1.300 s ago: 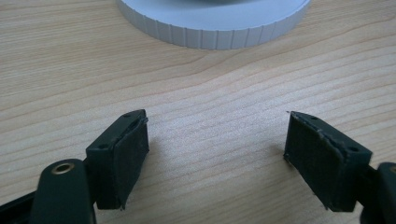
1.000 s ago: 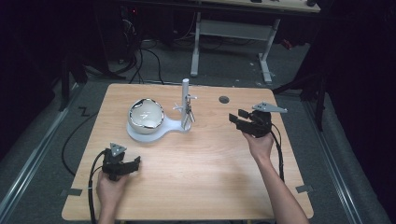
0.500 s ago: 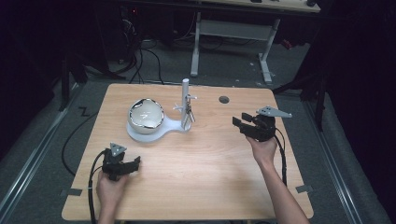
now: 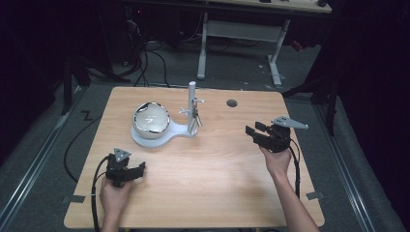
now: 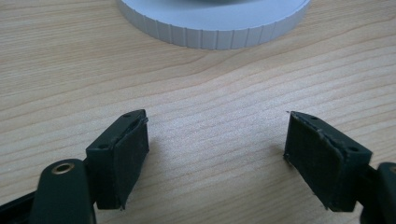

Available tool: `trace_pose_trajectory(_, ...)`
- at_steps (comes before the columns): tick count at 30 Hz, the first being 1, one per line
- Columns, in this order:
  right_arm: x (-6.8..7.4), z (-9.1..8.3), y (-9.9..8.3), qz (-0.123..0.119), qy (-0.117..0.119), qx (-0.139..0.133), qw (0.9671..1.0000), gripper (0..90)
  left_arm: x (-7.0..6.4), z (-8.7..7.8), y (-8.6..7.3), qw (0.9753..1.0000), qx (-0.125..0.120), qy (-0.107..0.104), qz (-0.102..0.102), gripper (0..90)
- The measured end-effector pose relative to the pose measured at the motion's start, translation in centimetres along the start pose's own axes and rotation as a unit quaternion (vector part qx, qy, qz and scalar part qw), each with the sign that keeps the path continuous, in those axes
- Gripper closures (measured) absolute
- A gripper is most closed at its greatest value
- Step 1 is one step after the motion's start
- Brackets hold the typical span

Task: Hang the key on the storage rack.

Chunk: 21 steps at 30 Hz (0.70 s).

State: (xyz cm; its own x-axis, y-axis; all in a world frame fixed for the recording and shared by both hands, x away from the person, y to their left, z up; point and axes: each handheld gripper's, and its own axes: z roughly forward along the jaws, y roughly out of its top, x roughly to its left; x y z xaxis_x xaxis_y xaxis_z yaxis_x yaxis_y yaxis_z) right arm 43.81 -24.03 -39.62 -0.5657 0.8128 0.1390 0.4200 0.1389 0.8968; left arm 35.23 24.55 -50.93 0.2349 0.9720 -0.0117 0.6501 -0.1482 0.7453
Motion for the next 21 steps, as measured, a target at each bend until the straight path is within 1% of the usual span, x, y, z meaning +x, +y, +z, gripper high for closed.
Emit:
trace_pose_trajectory(8,-0.3,-0.7,-0.8,0.007,-0.007,-0.006,0.9999,48.8,0.0,0.0,0.0,1.0000,0.000,0.000,0.000,22.1)
trace_pose_trajectory(12,-0.4,-0.8,-1.2,0.007,-0.008,-0.002,0.9999,48.8,0.0,0.0,0.0,1.0000,0.000,0.000,0.000,22.1)
trace_pose_trajectory(18,-0.6,-0.9,-2.1,0.015,-0.013,0.000,0.9998,48.8,0.0,0.0,0.0,1.0000,0.000,0.000,0.000,22.1)
trace_pose_trajectory(21,-0.6,-0.8,-2.5,0.015,-0.015,0.006,0.9998,48.8,0.0,0.0,0.0,1.0000,0.000,0.000,0.000,22.1)
